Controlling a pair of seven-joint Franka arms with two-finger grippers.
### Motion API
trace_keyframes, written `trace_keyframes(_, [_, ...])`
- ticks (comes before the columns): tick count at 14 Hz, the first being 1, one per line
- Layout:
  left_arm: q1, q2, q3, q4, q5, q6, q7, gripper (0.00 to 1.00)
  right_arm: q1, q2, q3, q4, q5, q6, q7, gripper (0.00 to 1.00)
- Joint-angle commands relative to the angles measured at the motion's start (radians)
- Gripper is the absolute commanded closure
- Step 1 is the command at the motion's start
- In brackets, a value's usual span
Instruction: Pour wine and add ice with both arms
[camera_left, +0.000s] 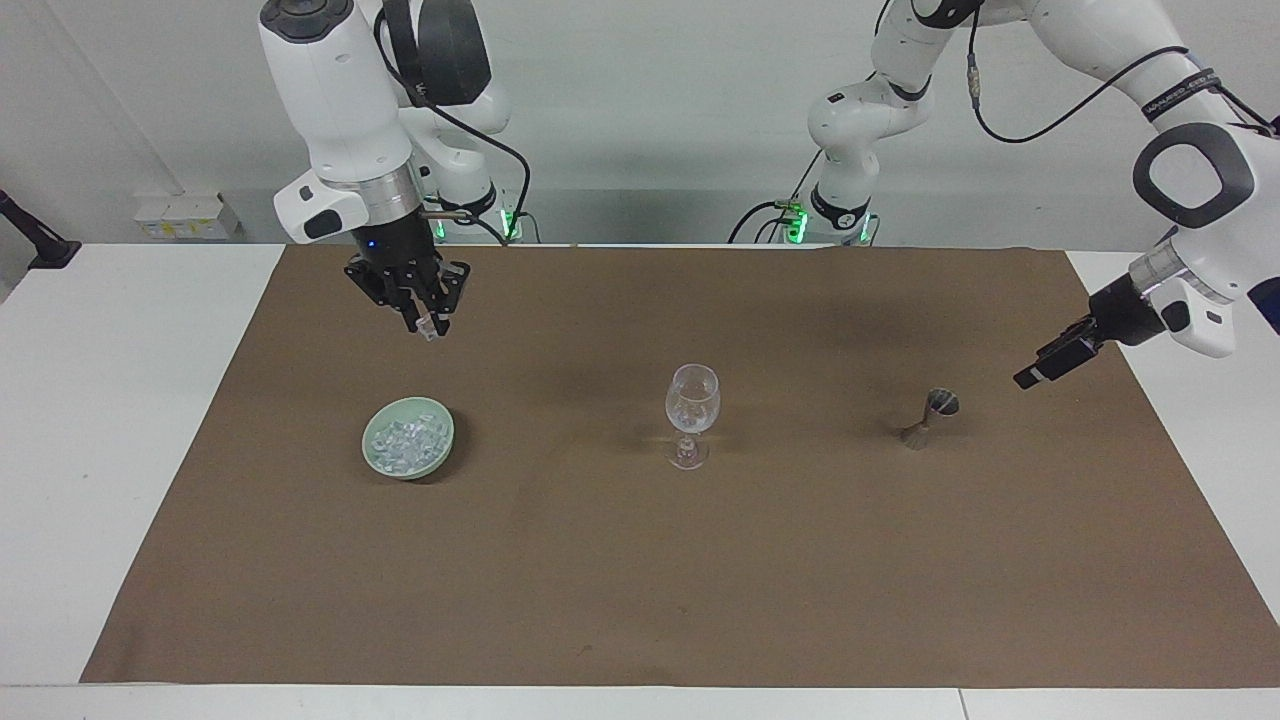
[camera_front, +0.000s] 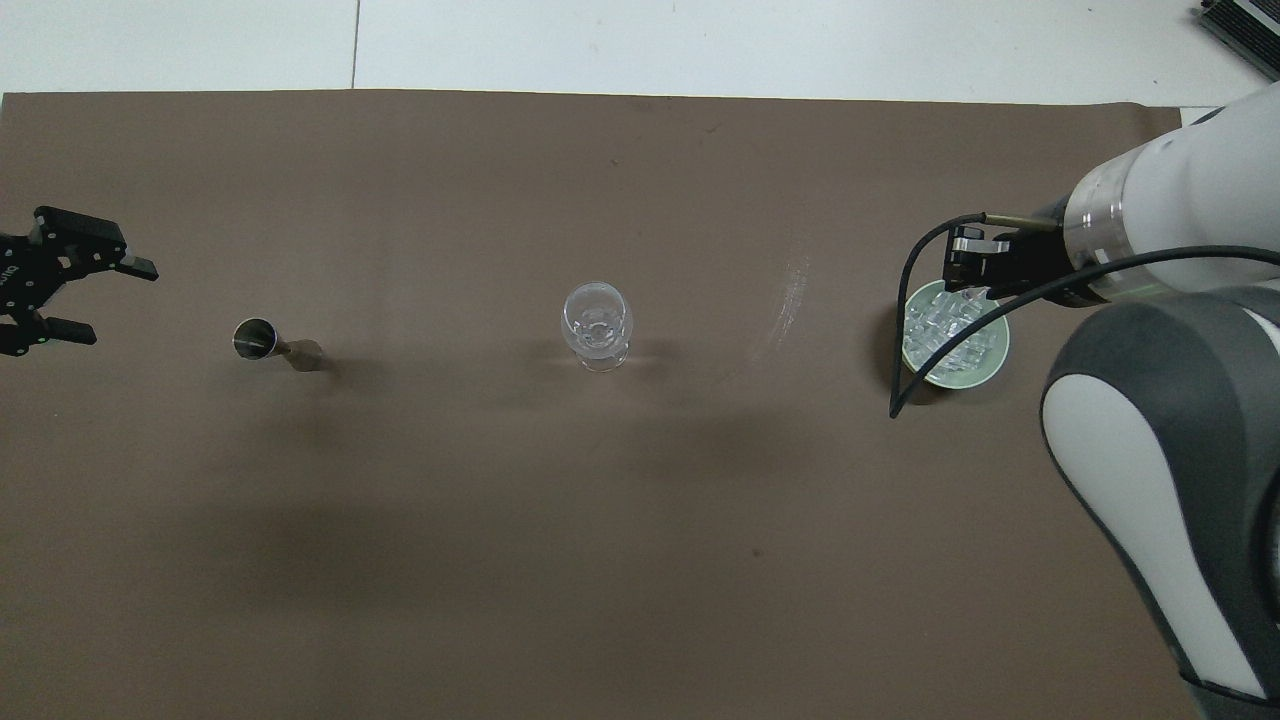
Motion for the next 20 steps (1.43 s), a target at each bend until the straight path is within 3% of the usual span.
trace_keyframes(1, [-0.046, -0.049, 0.014, -0.015, 0.093, -0.008, 0.118, 0.00, 0.041, 0.022, 0.021, 0.058, 0.020, -0.019, 0.091, 1.00])
trace_keyframes(4, [-0.088, -0.099, 0.012, -0.023, 0.149, -0.018, 0.247, 0.00, 0.135, 0.055, 0.026, 0.091, 0.020, -0.017, 0.263, 1.00])
trace_keyframes(8, [-0.177, -0.174, 0.012, -0.066, 0.186, -0.043, 0.258, 0.00, 0.260, 0.105, 0.026, 0.109, 0.018, 0.026, 0.425, 1.00])
trace_keyframes(10, [-0.213, -0.196, 0.012, -0.064, 0.203, -0.077, 0.260, 0.00, 0.317, 0.173, 0.024, 0.187, 0.015, 0.030, 0.503, 1.00])
trace_keyframes(15, [-0.234, -0.248, 0.011, -0.060, 0.232, -0.103, 0.391, 0.00, 0.393, 0.269, 0.024, 0.301, 0.006, 0.035, 0.583, 1.00])
trace_keyframes(18, [-0.227, -0.242, 0.008, -0.054, 0.221, -0.085, 0.380, 0.00, 0.417, 0.277, 0.026, 0.290, -0.003, 0.072, 0.587, 1.00])
trace_keyframes(20, [-0.234, -0.240, 0.008, -0.053, 0.226, -0.062, 0.385, 0.00, 0.439, 0.311, 0.026, 0.277, -0.088, 0.116, 0.584, 1.00])
